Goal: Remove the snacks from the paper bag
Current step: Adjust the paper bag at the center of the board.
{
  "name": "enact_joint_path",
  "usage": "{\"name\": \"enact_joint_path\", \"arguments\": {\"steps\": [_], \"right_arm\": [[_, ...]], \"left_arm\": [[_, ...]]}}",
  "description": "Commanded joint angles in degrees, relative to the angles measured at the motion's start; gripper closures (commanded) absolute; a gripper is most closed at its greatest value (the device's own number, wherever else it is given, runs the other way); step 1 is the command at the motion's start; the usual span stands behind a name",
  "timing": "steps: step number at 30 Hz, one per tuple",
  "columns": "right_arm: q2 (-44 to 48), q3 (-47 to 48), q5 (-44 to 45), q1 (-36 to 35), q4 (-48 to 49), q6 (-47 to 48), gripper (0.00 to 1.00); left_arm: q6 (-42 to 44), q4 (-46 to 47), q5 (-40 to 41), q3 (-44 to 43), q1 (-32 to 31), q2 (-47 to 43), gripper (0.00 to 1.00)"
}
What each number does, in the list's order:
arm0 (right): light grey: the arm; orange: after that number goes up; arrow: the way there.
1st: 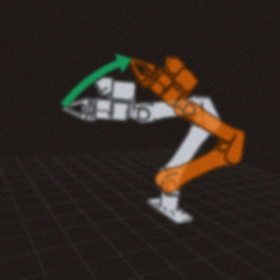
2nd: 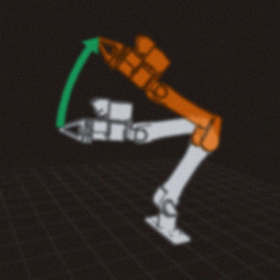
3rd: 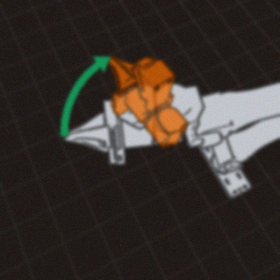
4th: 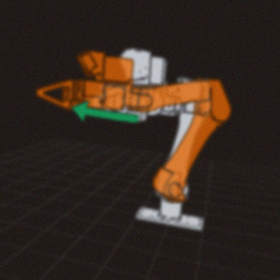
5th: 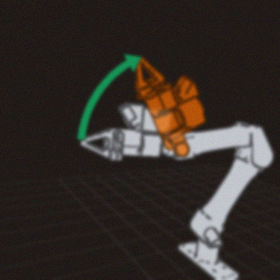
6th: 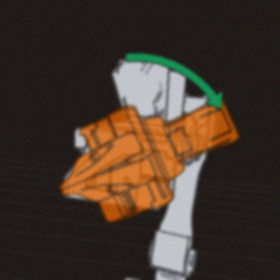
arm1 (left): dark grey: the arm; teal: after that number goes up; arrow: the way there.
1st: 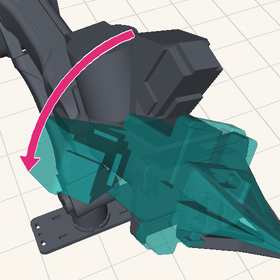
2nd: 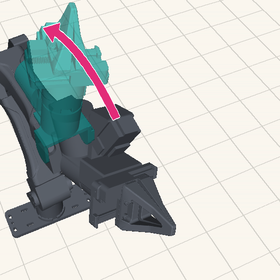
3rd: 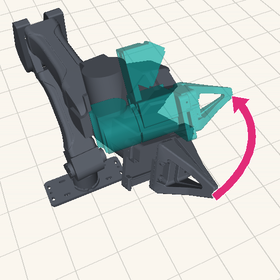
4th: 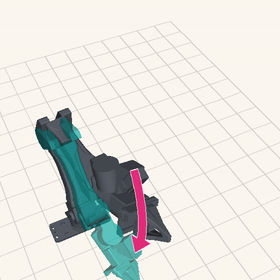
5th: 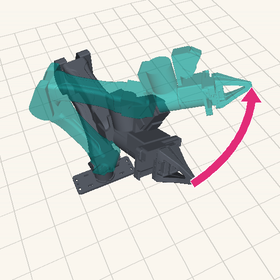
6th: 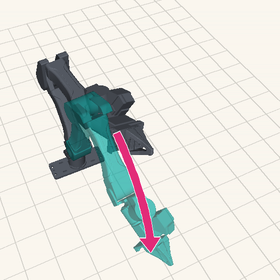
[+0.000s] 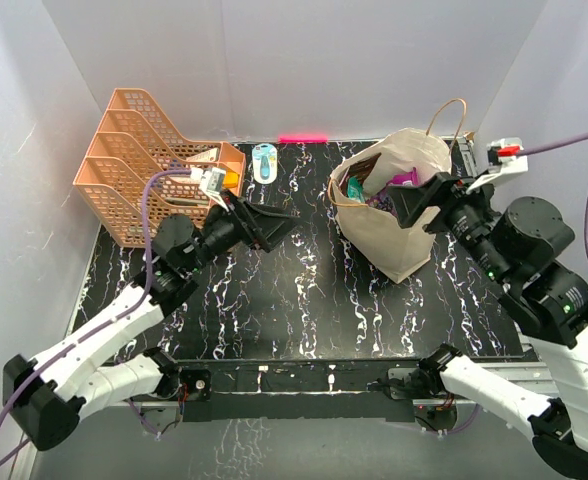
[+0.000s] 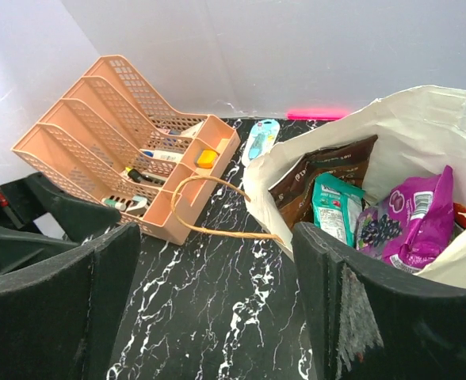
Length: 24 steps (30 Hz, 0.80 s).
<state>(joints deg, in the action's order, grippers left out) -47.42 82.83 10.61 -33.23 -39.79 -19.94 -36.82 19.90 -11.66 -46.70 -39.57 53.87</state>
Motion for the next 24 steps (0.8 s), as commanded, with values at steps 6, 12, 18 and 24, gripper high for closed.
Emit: {"name": "enact_joint_path", "arguments": {"steps": [6, 12, 18, 24], "right_arm": [[6.3, -2.0, -0.4, 0.1, 2.0, -4.1, 0.13], [11.1, -4.4, 0.5, 0.0, 3.6, -4.8, 0.11], [11.0, -4.8, -0.7, 0.0, 4.9, -3.3, 0.02], [12.4, -7.4, -1.4, 0.1, 6.7, -5.2, 0.02]], "left_arm": [[-32.5, 33.4, -18.6, -1.4, -1.0, 16.7, 0.03], [-29.4, 35.4, -11.7, -1.6, -3.7, 20.5, 0.08], [-22.2, 26.0, -5.3, -7.9, -6.2, 24.3, 0.16], [-17.8, 17.9, 0.2, -13.5, -6.2, 26.2, 0.14]]}}
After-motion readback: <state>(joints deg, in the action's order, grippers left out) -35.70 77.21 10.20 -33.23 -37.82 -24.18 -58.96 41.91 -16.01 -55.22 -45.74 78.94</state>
